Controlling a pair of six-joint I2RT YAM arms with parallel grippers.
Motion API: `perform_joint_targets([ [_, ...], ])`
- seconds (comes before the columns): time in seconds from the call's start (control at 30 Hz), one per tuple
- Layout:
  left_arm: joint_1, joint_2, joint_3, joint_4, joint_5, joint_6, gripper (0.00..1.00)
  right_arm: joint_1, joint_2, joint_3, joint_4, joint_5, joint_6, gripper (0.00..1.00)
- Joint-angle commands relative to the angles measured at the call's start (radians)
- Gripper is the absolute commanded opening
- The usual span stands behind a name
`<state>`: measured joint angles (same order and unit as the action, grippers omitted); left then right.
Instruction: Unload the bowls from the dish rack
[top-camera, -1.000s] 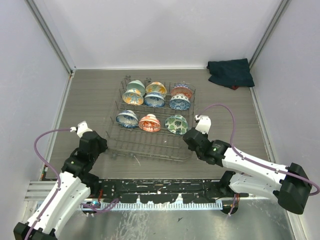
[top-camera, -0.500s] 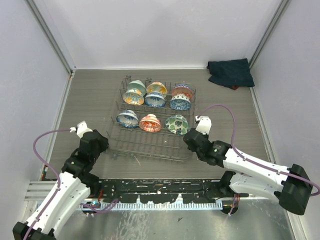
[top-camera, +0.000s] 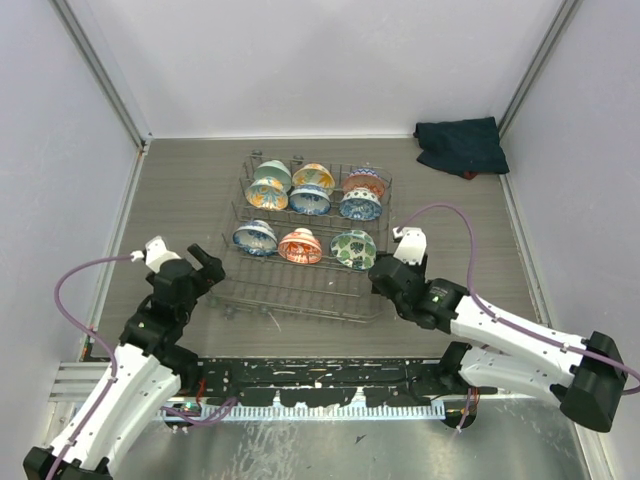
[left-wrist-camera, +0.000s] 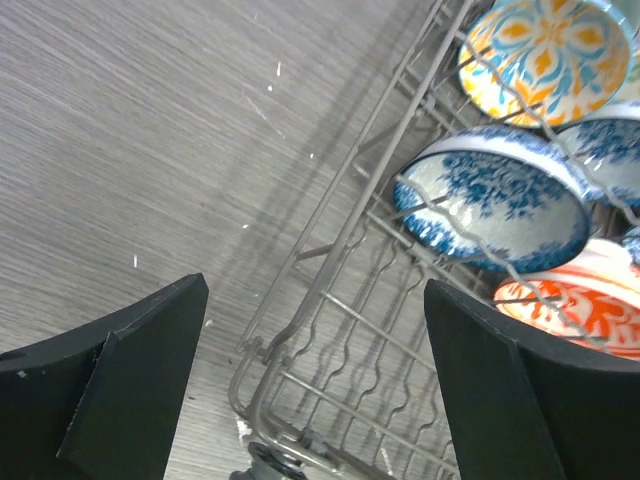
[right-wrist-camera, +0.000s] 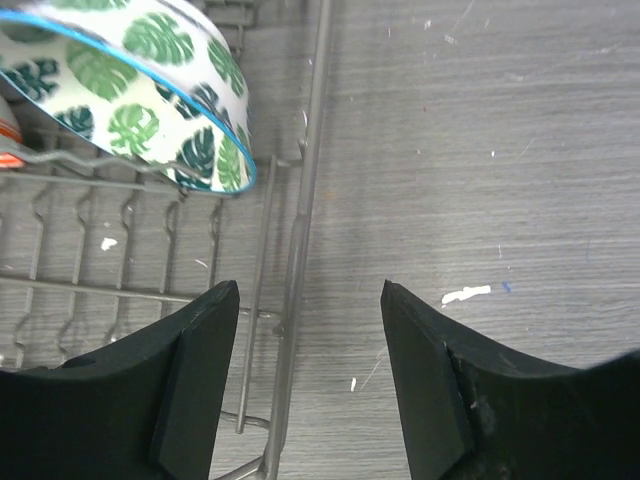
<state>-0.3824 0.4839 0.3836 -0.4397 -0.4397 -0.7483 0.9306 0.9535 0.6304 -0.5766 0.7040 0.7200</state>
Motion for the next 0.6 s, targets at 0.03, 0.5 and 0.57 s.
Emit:
perform_joint_targets([
  [0.03,-0.003,-0.012,0.096,-0.02,-0.088,0.017,0.98,0.006,-0.069,0.11,0.021,0.094,-0.065,0.66],
  [0.5,-0.003,0.324,0.4,0.025,-0.018,0.099,0.98,0.017,0.197,0.357,0.342,-0.018,-0.55,0.6],
  [0.57,-0.003,0.345,0.389,0.055,-0.002,0.077,0.98,0.04,0.262,0.376,0.385,0.02,-0.597,0.6],
])
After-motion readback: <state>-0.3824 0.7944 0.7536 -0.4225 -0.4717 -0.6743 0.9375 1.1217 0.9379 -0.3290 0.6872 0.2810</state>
